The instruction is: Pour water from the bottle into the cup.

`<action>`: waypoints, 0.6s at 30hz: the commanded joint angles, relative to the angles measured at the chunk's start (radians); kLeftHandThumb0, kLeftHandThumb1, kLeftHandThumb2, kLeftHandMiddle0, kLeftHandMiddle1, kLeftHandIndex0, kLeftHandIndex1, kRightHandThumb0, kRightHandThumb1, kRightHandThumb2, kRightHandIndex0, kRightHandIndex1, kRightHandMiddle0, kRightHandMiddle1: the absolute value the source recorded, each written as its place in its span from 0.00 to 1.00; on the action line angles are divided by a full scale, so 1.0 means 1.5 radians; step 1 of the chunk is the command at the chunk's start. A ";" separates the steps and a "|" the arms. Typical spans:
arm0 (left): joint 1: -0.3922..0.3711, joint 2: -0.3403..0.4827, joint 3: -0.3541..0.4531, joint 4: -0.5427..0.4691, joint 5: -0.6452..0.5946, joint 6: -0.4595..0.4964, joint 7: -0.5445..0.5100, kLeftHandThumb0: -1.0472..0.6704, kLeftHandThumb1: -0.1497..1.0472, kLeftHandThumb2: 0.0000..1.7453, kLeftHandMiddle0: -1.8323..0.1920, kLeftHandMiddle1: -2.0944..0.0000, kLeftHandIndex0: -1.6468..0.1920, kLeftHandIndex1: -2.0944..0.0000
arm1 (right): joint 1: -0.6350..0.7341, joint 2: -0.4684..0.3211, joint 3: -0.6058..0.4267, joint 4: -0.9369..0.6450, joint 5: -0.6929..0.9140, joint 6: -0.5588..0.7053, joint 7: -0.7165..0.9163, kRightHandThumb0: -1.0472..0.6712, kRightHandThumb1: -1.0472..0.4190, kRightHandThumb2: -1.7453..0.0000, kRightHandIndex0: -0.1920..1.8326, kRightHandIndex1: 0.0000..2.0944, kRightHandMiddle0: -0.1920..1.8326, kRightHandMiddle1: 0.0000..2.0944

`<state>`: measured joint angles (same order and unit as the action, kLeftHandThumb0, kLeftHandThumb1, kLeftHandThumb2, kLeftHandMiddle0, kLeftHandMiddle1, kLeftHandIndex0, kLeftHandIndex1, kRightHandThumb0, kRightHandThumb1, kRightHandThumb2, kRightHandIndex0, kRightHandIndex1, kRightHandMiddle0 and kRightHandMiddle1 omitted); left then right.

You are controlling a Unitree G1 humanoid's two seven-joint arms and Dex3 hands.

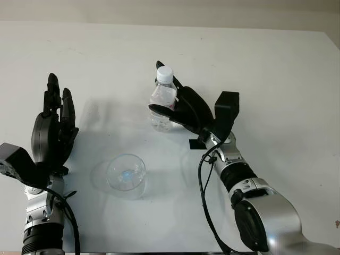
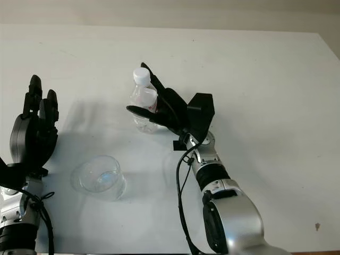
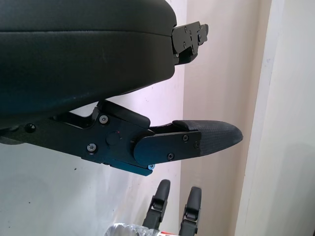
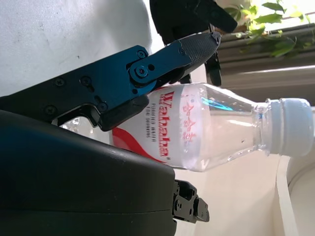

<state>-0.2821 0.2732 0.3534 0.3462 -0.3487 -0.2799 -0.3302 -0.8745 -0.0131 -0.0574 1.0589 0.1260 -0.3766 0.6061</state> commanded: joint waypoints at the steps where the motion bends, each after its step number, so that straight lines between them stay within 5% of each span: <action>1: 0.009 -0.004 -0.002 -0.001 0.003 -0.005 0.002 0.19 1.00 0.28 0.99 0.97 0.99 0.98 | -0.014 -0.002 0.003 -0.002 -0.005 0.003 0.004 0.22 0.12 0.97 0.04 0.02 0.07 0.04; 4: 0.011 -0.006 -0.001 -0.005 0.003 -0.004 0.005 0.19 1.00 0.28 1.00 0.98 1.00 0.98 | -0.017 -0.003 0.010 -0.003 -0.016 0.001 0.002 0.23 0.13 0.97 0.10 0.05 0.11 0.07; 7: 0.013 -0.007 -0.001 -0.008 0.002 -0.003 0.008 0.19 1.00 0.28 1.00 0.98 1.00 0.98 | -0.017 -0.004 0.015 -0.004 -0.027 -0.004 -0.003 0.24 0.13 0.97 0.13 0.08 0.02 0.33; 13: 0.012 -0.005 0.000 -0.005 0.004 -0.003 0.012 0.19 1.00 0.27 0.99 0.97 1.00 0.98 | -0.024 -0.007 0.030 -0.001 -0.047 0.007 -0.001 0.26 0.15 0.97 0.19 0.16 0.00 0.54; 15: 0.011 -0.005 0.000 -0.003 0.004 -0.001 0.012 0.19 1.00 0.27 1.00 0.97 1.00 0.98 | -0.024 -0.007 0.036 -0.001 -0.054 0.009 -0.003 0.26 0.16 0.97 0.15 0.30 0.00 0.59; 18: 0.010 -0.005 0.000 -0.001 0.002 -0.002 0.010 0.20 1.00 0.28 0.99 0.97 1.00 0.98 | -0.020 -0.005 0.043 0.004 -0.066 -0.013 -0.015 0.31 0.15 0.97 0.12 0.66 0.04 0.76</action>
<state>-0.2800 0.2685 0.3538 0.3398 -0.3453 -0.2794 -0.3130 -0.8985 -0.0189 -0.0002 1.0626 0.0345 -0.3758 0.5899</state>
